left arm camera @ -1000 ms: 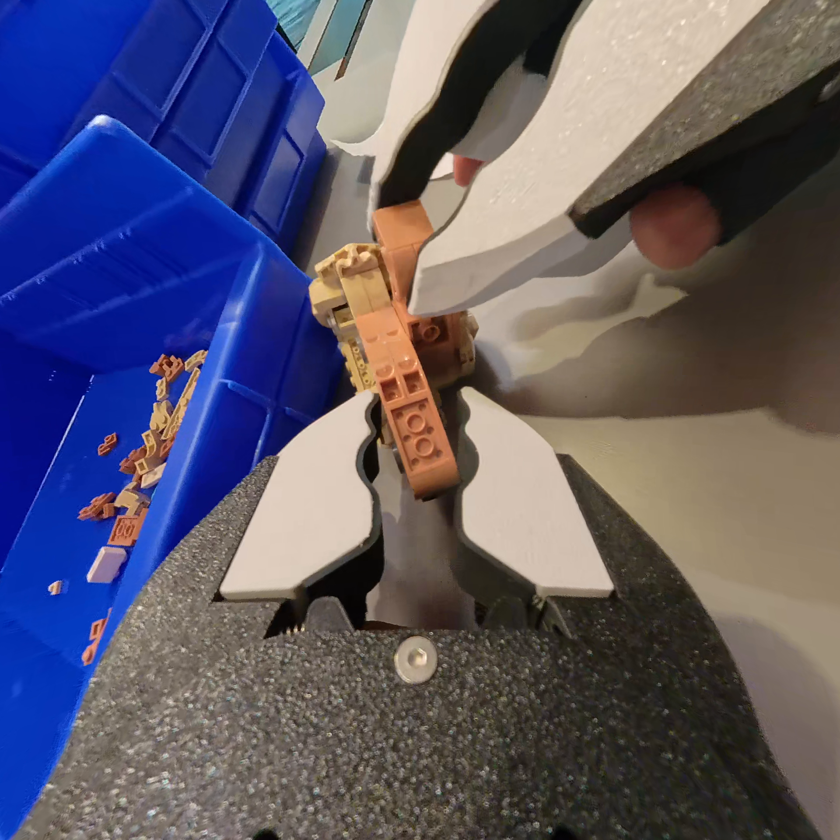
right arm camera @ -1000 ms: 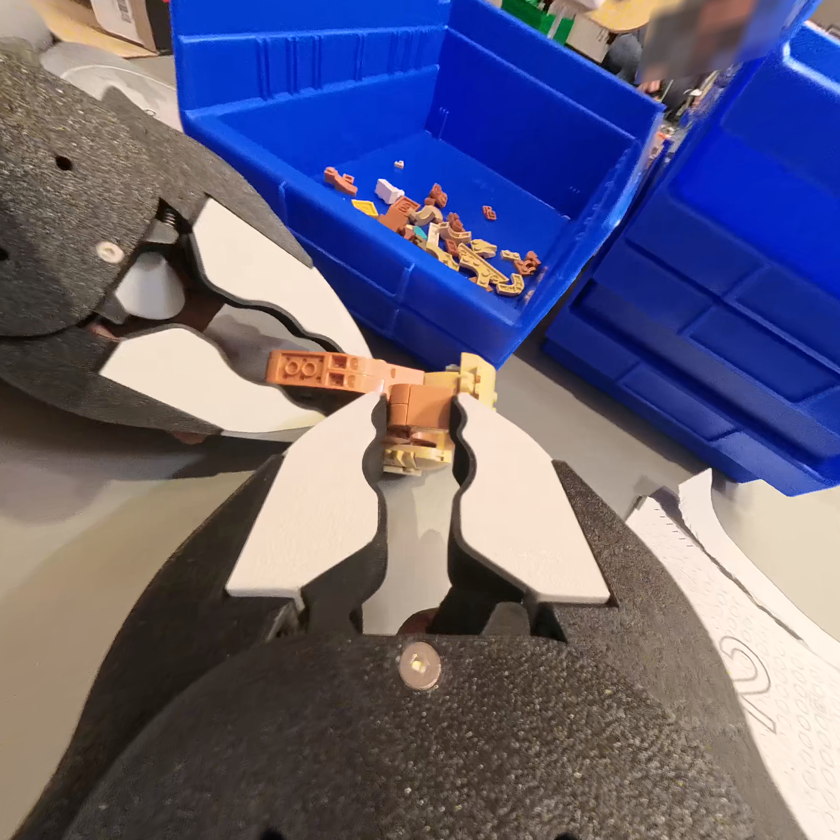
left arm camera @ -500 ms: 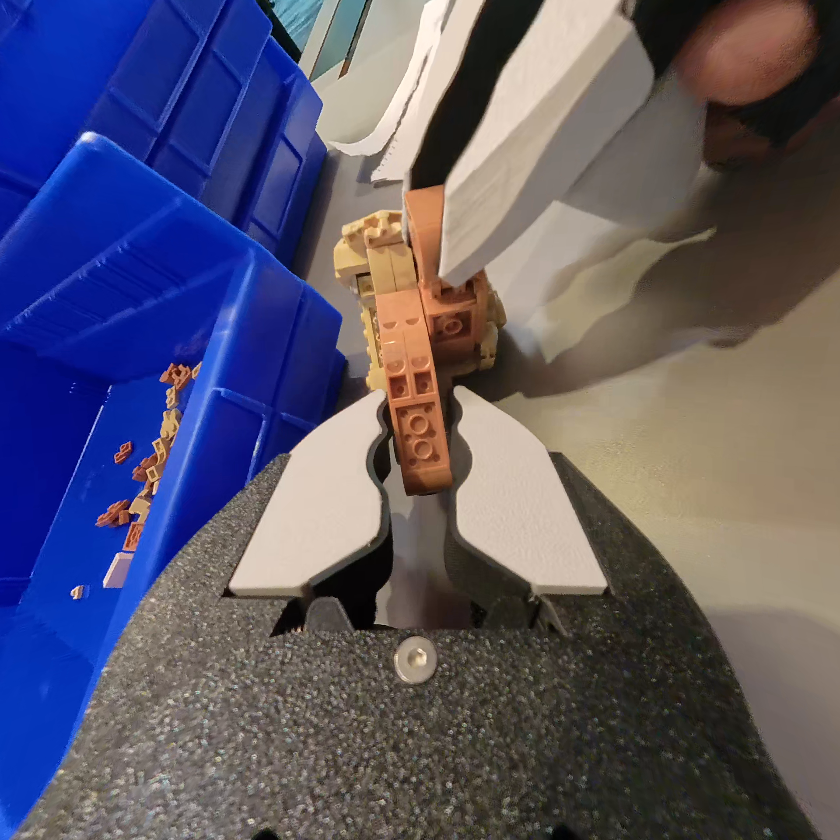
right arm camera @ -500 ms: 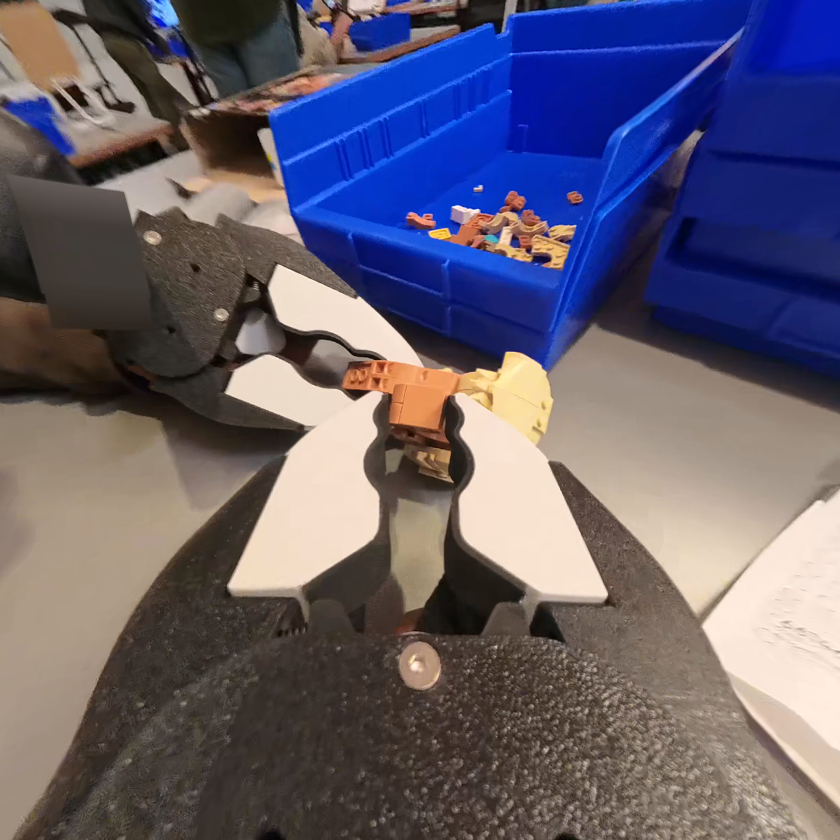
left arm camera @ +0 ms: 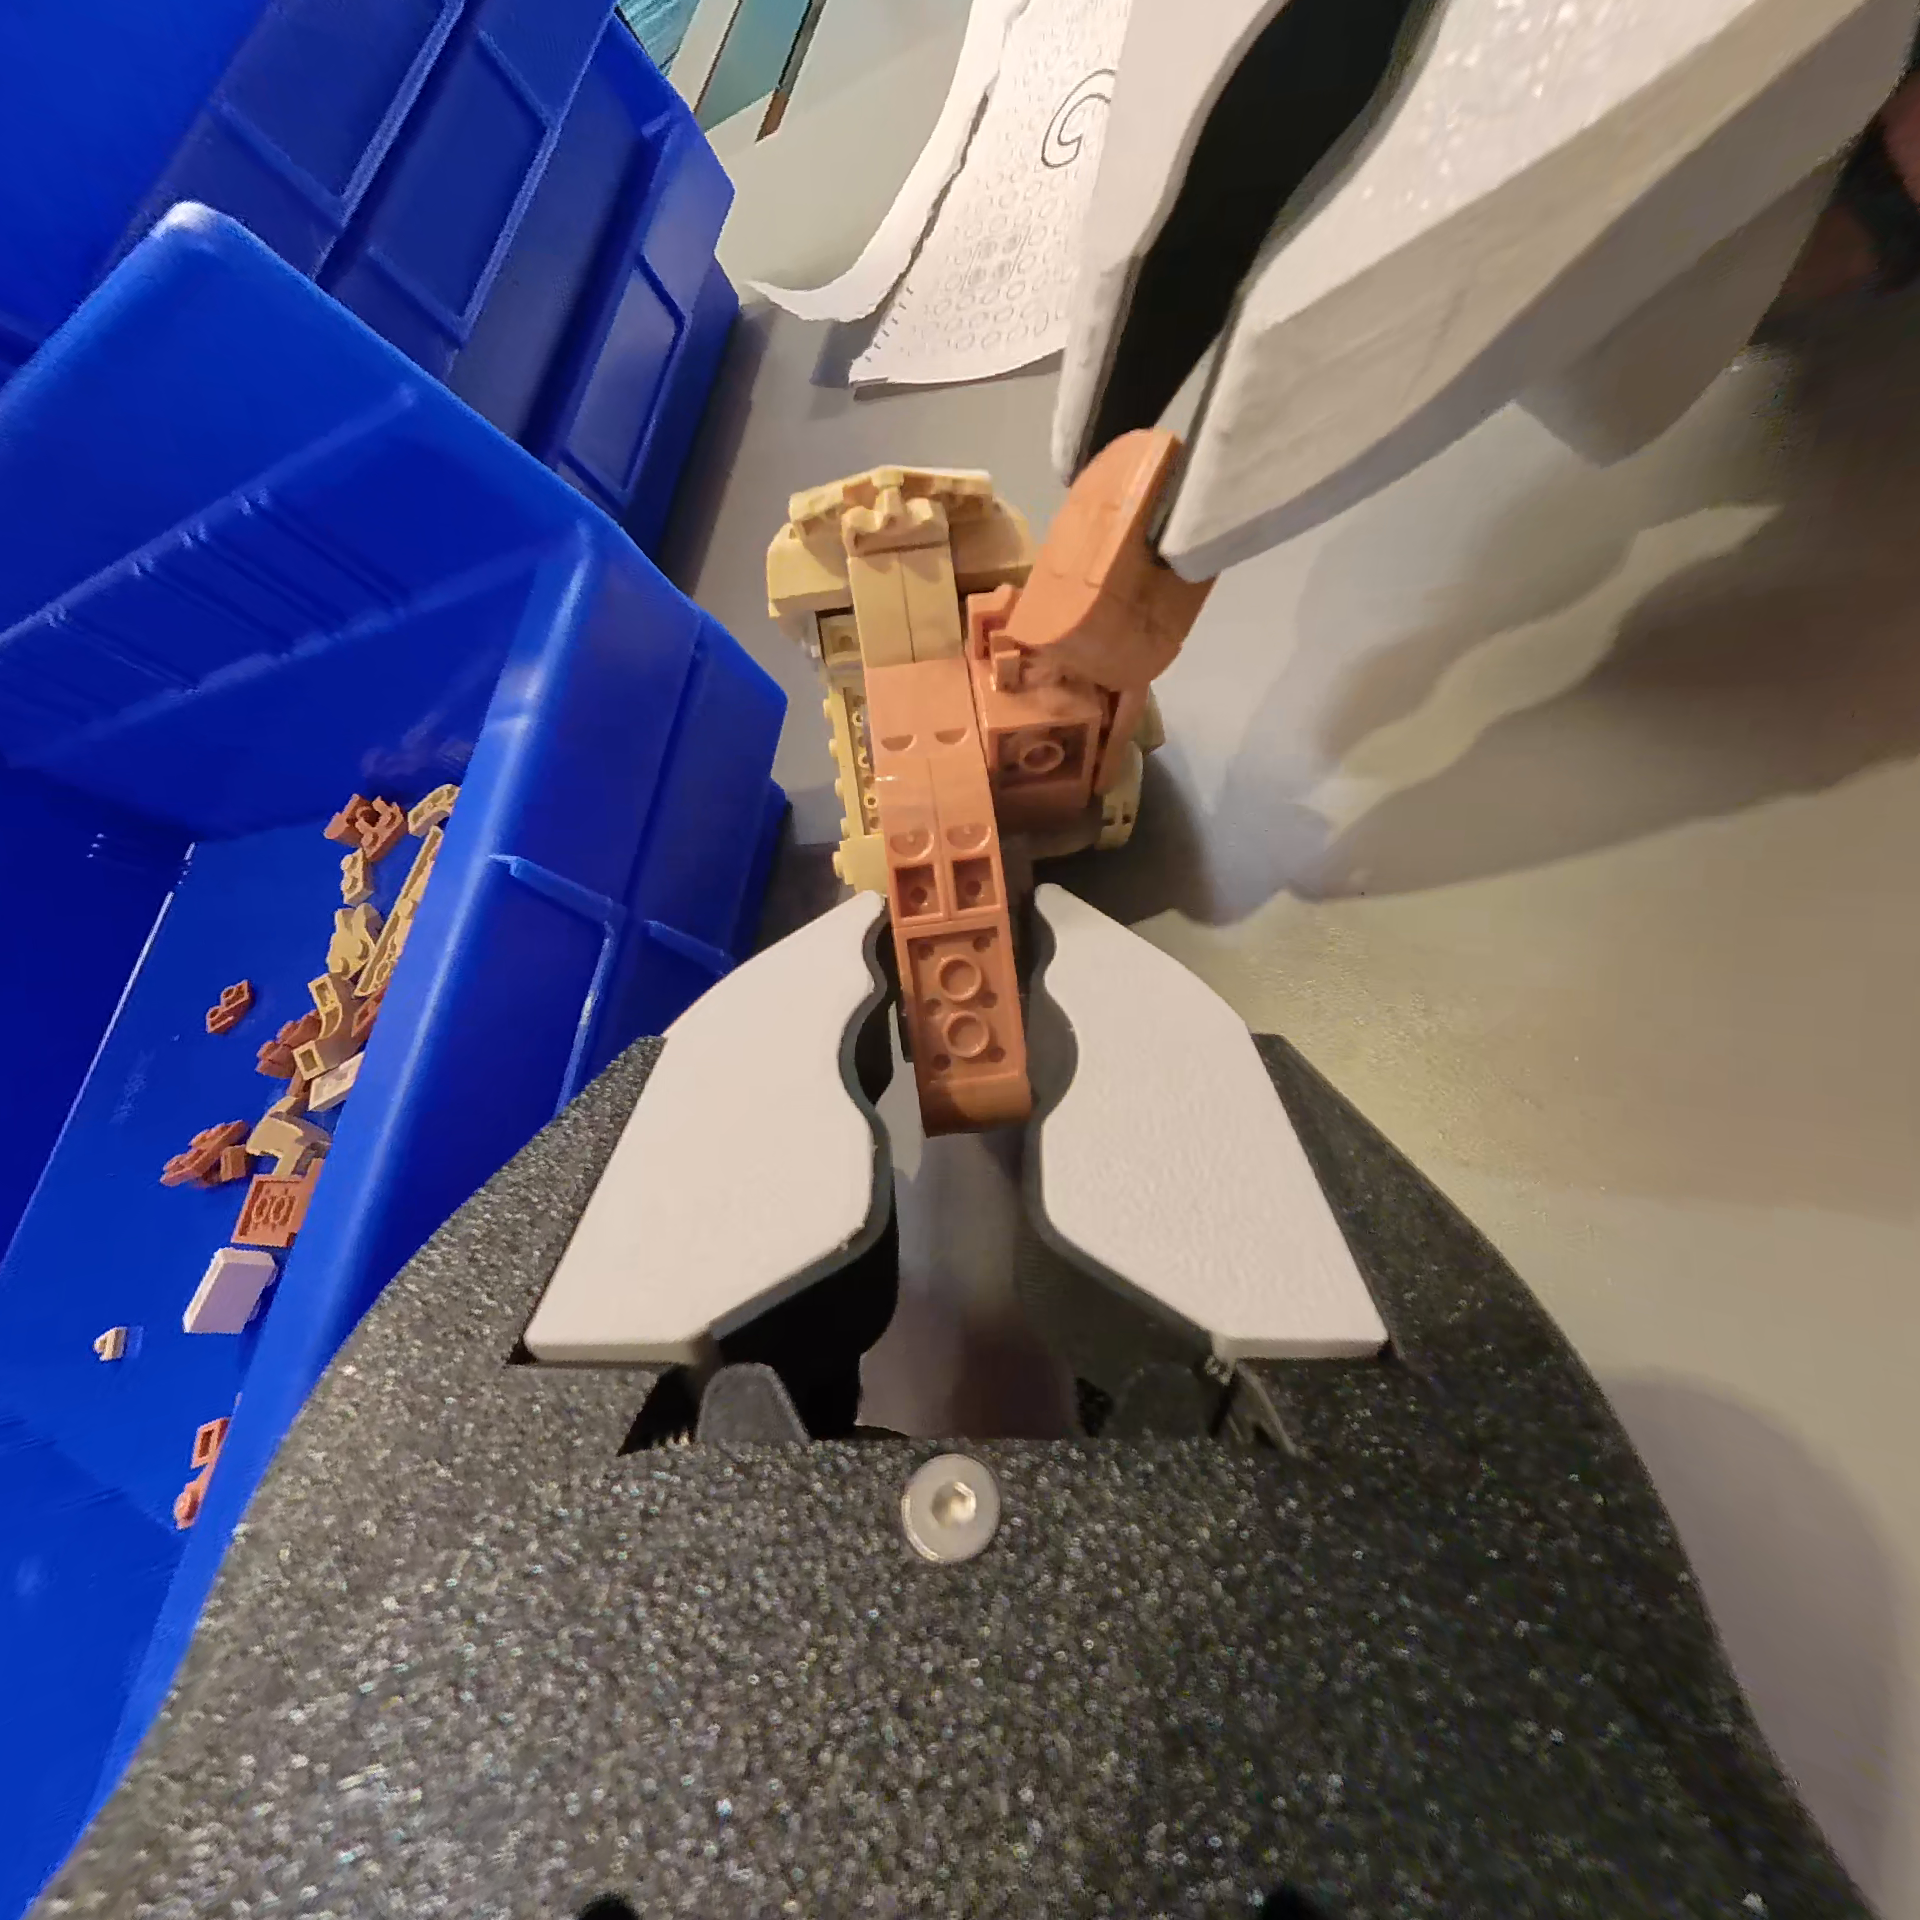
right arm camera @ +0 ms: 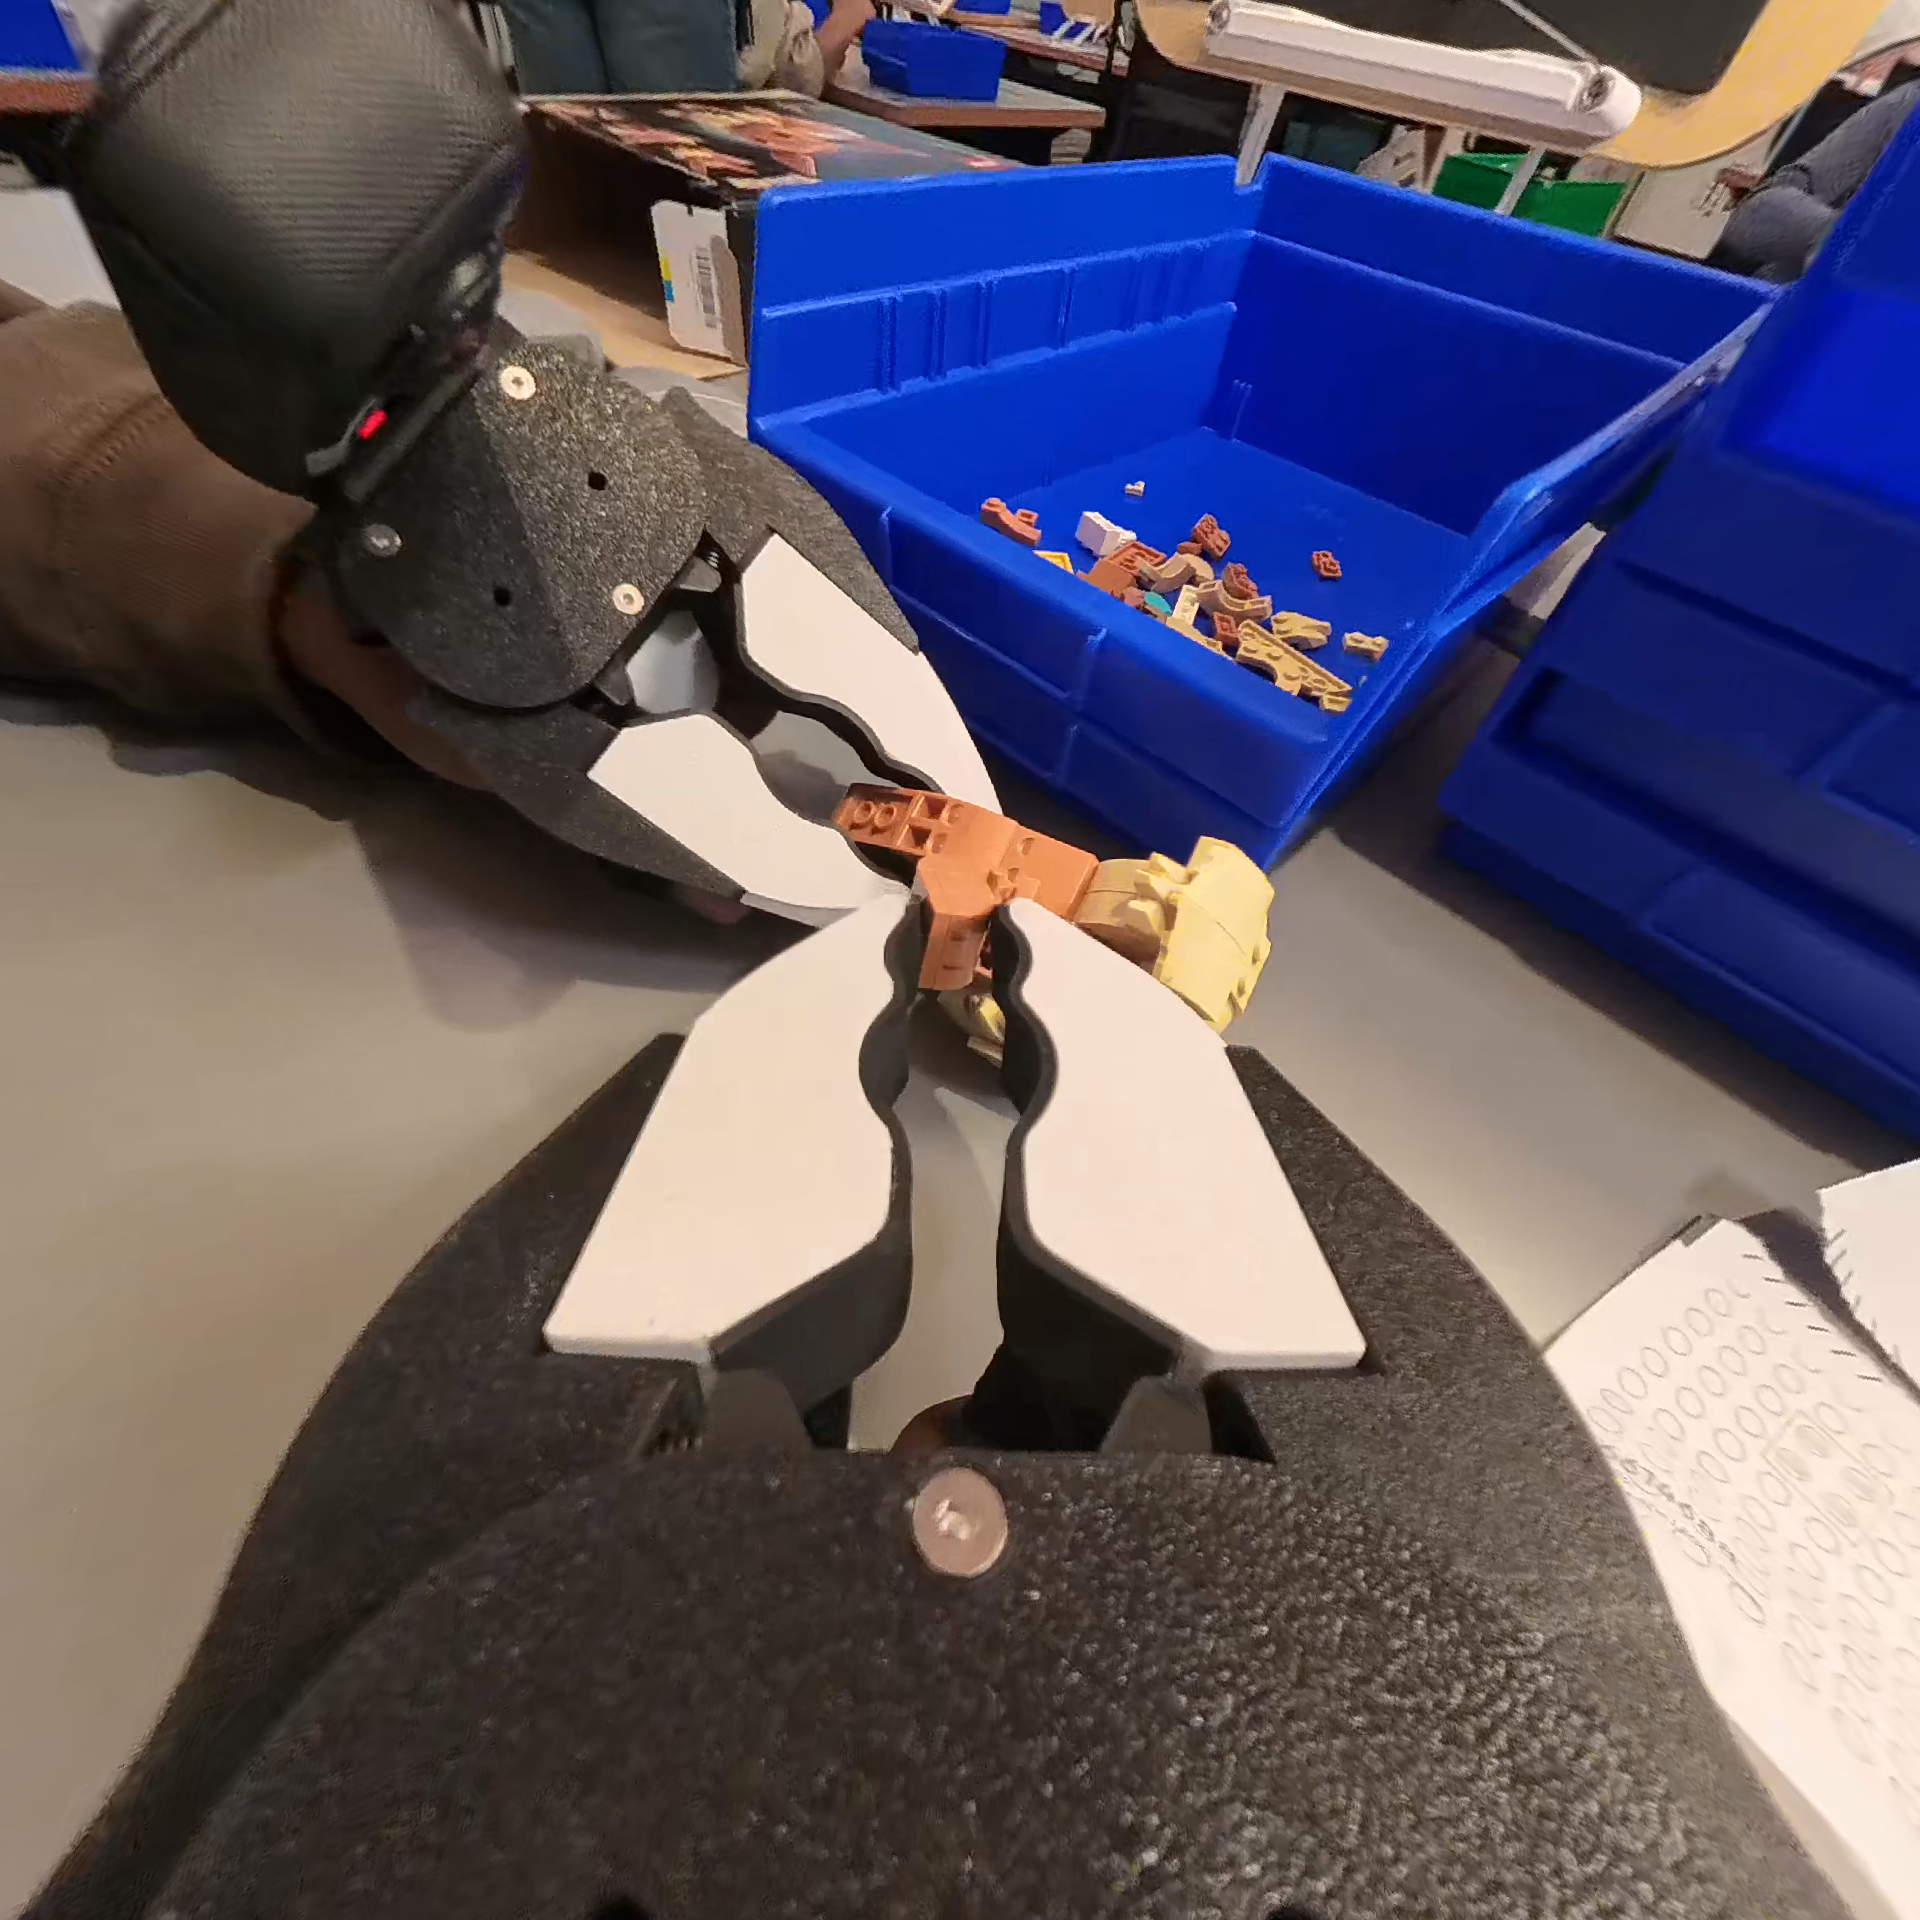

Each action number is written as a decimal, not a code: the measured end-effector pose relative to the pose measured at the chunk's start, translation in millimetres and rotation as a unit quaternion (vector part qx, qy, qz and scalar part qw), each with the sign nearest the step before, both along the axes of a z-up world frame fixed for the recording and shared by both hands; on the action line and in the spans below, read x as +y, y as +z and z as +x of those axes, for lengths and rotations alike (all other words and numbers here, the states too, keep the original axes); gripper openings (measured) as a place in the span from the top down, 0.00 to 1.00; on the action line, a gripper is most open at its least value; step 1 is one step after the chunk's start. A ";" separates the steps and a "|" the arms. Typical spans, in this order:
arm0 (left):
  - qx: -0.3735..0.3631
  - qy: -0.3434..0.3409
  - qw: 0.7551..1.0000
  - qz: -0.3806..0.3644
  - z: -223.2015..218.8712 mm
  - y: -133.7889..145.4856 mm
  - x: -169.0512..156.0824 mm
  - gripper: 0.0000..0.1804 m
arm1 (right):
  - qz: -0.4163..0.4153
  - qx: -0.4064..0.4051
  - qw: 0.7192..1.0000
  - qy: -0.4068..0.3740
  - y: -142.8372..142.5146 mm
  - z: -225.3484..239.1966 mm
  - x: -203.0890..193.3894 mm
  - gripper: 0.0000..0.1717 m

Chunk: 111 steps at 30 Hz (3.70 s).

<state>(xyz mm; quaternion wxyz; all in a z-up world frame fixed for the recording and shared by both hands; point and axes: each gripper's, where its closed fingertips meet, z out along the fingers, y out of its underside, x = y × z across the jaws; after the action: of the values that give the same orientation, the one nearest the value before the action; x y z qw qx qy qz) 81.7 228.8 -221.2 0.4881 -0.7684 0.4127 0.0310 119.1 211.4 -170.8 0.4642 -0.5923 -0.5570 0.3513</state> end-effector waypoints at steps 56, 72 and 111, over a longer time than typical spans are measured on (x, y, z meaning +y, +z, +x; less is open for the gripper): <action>-0.414 -0.051 0.900 -0.129 -138.4 59.3 -112.3 0.90 | 0.094 0.183 0.972 0.115 40.3 -171.6 -92.5 0.87; -0.197 -0.119 0.964 -0.135 -116.5 31.3 -140.9 0.90 | 0.032 0.037 0.966 0.253 2.2 -160.7 -125.1 0.89; -0.121 -0.167 0.973 -0.107 -97.7 25.1 -155.4 0.90 | 0.020 -0.008 0.949 0.314 -10.3 -144.7 -143.6 0.91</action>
<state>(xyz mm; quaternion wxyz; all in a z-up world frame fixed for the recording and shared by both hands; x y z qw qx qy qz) -16.1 73.5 -196.2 0.4476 -0.7344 0.4740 -0.1887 -25.6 67.8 -181.1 0.3377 -0.3809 -0.7256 0.4631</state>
